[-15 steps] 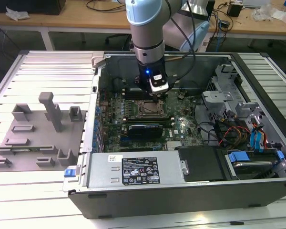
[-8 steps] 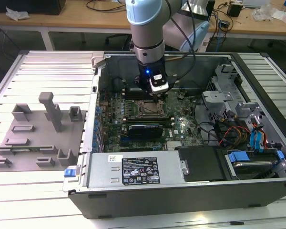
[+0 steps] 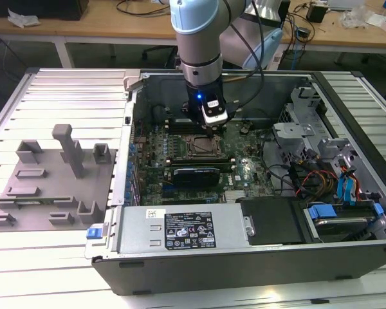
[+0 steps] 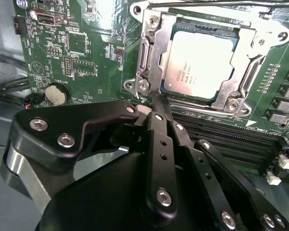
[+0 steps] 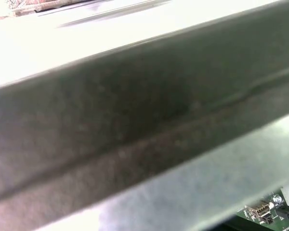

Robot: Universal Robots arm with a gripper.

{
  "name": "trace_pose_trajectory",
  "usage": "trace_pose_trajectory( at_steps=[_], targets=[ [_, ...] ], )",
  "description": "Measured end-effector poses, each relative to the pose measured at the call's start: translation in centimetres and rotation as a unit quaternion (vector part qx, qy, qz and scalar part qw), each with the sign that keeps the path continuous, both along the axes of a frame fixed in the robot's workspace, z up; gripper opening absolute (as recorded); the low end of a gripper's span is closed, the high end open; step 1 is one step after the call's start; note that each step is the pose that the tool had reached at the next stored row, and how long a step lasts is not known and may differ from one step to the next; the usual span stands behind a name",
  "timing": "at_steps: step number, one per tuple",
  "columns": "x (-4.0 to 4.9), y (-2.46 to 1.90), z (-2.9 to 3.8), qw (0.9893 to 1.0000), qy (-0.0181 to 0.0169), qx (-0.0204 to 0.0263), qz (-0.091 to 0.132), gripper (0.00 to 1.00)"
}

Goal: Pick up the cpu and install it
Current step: 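Install the first cpu locking lever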

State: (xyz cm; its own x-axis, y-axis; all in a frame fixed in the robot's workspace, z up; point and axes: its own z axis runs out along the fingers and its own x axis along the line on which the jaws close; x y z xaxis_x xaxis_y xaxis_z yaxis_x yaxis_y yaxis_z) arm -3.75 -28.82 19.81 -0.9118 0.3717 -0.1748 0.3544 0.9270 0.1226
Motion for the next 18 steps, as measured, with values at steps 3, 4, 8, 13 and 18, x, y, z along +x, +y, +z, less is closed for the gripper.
trace_pose_trajectory(
  at_steps=[3, 4, 8, 13, 18],
  targets=[
    [0.00, 0.01, 0.00, 1.0000, 0.0000, 0.0005, 0.000, 0.11],
    [0.00, 0.01, 0.00, 1.0000, 0.0000, 0.0006, 0.000, 0.11],
    [0.00, 0.01, 0.00, 1.0000, 0.0000, 0.0007, 0.000, 0.11],
    [0.01, 0.02, 0.23, 1.0000, -0.0001, 0.0010, 0.000, 0.11],
    [0.01, 0.01, 1.11, 1.0000, 0.0003, 0.0000, 0.000, 0.11]
  ],
)
